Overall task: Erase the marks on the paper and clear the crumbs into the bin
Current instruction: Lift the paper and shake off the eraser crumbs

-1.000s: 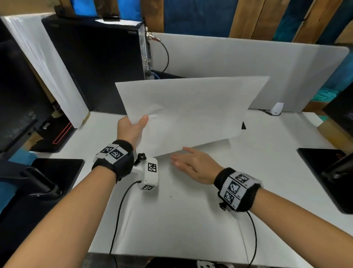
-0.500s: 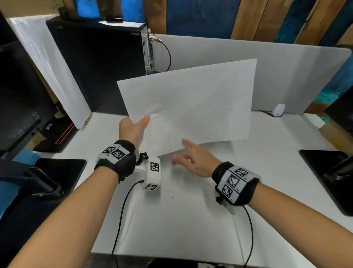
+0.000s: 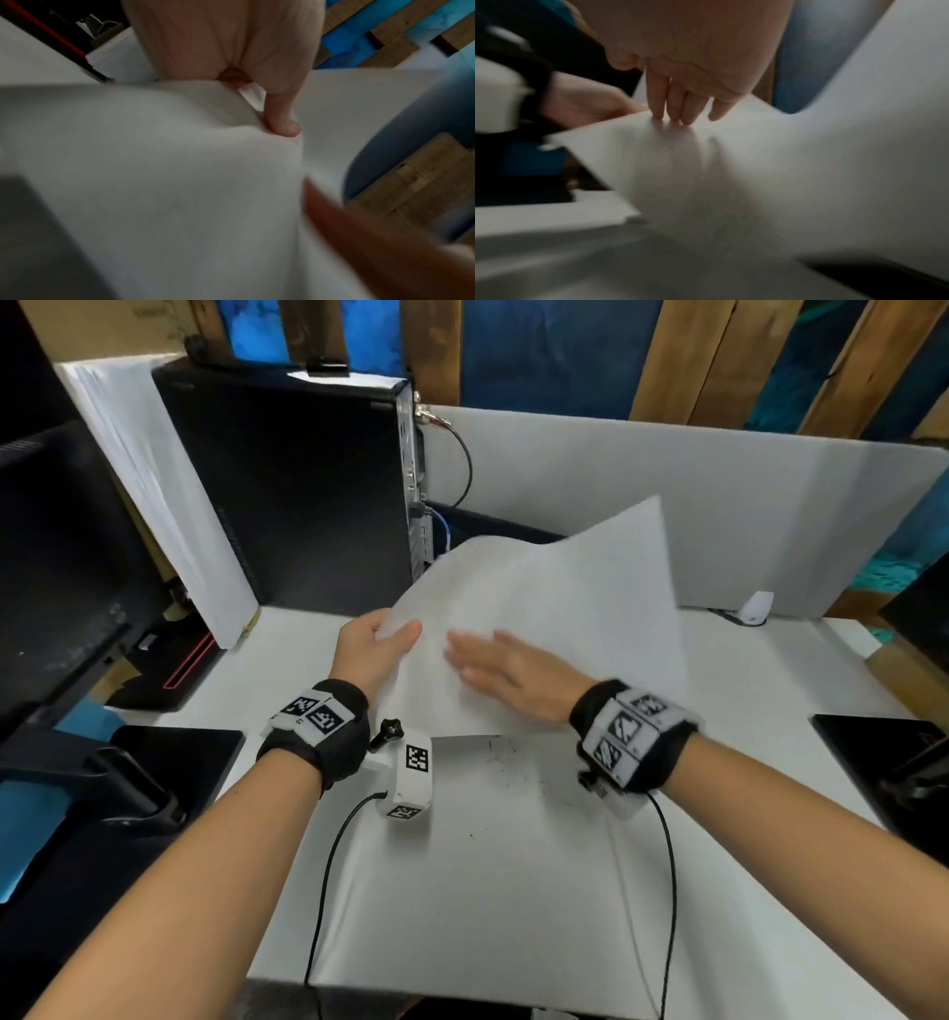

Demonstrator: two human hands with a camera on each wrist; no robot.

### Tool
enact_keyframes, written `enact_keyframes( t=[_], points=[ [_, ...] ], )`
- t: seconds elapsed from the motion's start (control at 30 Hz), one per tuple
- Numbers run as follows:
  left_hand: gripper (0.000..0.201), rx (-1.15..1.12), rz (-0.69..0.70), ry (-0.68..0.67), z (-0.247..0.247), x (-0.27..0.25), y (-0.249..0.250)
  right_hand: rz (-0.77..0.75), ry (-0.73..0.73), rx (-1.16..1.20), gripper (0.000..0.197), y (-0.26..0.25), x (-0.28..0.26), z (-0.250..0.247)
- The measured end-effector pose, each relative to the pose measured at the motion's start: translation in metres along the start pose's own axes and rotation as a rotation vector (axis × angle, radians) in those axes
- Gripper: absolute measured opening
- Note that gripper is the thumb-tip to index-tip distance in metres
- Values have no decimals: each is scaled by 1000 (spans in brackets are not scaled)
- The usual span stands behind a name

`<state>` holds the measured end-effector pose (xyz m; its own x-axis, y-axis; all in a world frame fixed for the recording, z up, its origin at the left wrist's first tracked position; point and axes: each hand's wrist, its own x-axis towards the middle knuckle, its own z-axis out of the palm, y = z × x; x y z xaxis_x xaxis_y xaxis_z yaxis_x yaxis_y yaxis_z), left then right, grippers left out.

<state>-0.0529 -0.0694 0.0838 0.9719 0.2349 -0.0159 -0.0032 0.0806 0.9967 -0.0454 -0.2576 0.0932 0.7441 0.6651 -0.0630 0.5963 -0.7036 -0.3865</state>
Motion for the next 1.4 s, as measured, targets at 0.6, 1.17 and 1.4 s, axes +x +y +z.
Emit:
enact_keyframes(
  t=[0.6, 1.17, 1.4],
  points=[
    [17, -162, 28, 225, -22, 6, 10, 163, -17, 225, 49, 27, -37, 59],
    [13, -141, -267, 310, -30, 31, -35, 267, -569, 441, 54, 42, -44, 91],
    [44, -30, -398, 201, -32, 50, -44, 430, -377, 241, 60, 76, 13, 67]
  ],
)
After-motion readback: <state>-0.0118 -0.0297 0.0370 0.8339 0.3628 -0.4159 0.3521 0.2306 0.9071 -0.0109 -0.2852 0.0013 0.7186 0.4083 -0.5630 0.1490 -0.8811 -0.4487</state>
